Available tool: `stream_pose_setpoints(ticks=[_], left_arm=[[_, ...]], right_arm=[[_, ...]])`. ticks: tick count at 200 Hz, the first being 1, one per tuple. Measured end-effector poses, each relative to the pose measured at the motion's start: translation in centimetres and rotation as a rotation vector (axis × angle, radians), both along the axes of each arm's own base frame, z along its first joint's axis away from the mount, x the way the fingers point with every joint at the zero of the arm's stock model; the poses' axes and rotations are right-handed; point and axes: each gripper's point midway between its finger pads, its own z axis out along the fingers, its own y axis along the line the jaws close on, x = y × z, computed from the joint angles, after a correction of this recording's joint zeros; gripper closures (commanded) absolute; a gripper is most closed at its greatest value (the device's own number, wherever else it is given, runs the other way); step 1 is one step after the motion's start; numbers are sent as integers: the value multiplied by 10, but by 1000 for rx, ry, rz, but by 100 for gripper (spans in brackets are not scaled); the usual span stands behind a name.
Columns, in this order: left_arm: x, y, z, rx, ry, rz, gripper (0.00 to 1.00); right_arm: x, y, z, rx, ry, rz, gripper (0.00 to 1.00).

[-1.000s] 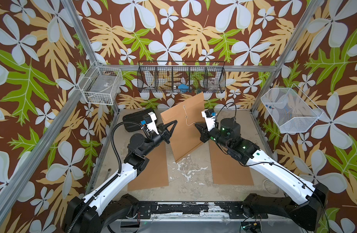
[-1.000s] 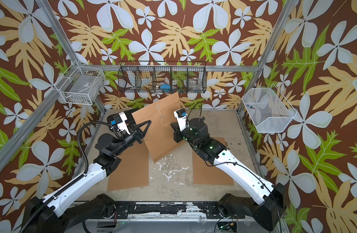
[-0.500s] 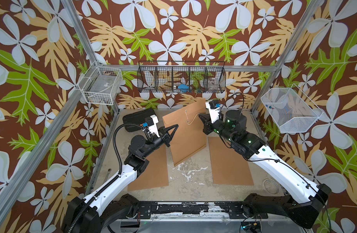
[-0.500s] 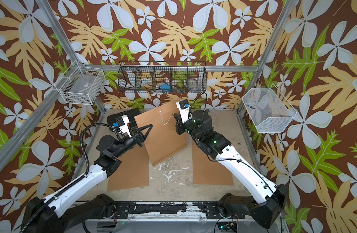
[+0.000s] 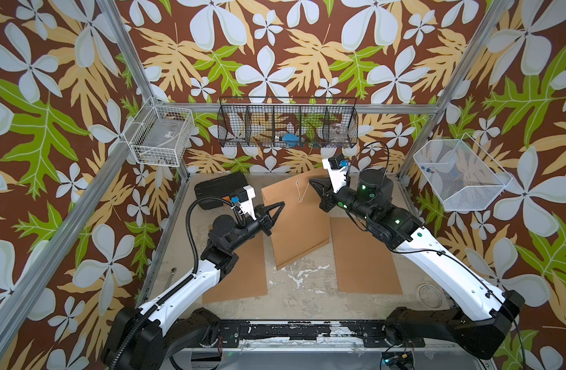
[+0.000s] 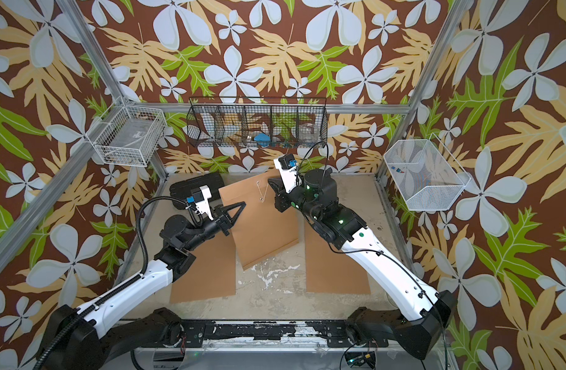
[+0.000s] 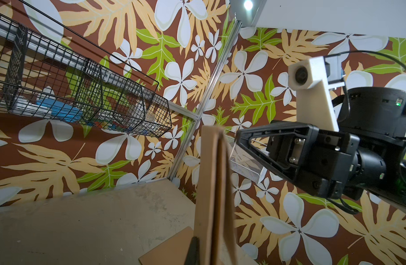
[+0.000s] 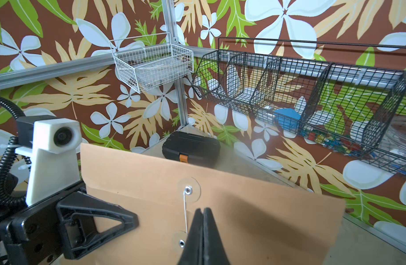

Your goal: Open the file bag

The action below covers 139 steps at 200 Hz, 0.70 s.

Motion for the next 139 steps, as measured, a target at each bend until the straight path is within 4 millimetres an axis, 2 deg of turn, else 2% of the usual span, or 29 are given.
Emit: stream_pose_setpoints(ticks=[29, 78, 139], left_arm=[[-1, 0, 0, -4, -5, 0, 100], [-6, 6, 10, -23, -28, 16, 100], [-10, 8, 16, -32, -45, 16, 100]], right_arm=[[-1, 1, 0, 0, 1, 8, 100], [-3, -9, -15, -18, 15, -31, 100], [4, -26, -5, -37, -26, -122, 100]])
